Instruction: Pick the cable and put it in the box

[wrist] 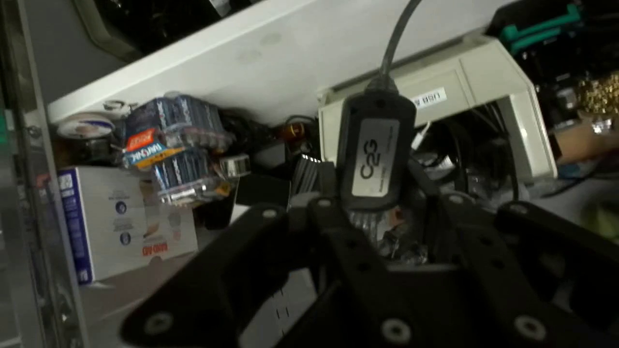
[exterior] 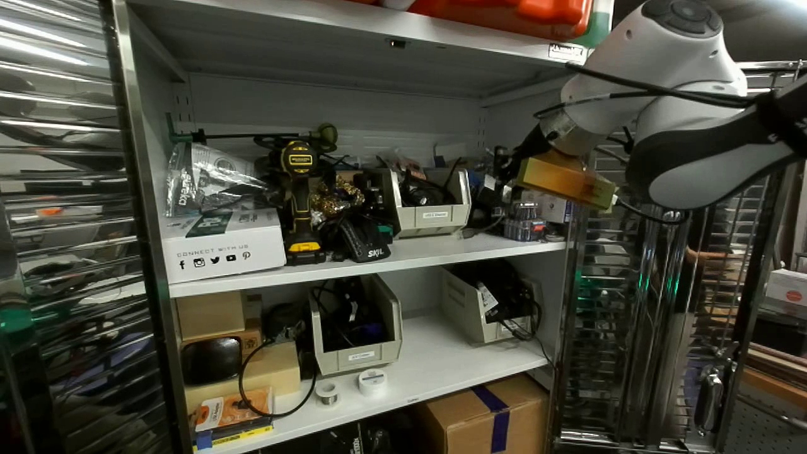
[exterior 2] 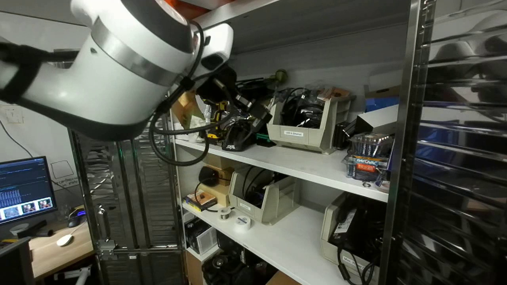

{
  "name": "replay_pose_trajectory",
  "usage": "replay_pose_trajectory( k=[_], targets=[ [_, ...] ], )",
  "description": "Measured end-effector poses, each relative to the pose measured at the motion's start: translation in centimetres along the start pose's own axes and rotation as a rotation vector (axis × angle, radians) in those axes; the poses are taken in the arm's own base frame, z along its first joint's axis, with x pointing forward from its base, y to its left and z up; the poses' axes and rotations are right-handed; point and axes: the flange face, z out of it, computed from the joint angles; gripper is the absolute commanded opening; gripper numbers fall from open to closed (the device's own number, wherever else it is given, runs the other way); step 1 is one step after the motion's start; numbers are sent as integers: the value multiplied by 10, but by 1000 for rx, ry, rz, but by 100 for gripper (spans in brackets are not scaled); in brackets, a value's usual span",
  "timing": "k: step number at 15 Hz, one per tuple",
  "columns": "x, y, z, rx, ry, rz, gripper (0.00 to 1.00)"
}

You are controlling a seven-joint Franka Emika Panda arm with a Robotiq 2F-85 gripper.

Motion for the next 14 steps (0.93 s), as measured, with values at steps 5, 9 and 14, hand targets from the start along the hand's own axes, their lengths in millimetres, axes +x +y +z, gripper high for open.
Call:
replay_pose_trajectory(
  k=[5, 9, 14],
  targets=[
    [37, -15, -13, -12, 147, 67, 15],
    [46, -31, 25, -65, 179, 75, 15],
    [58, -57, 89, -101, 180, 89, 15]
  ],
)
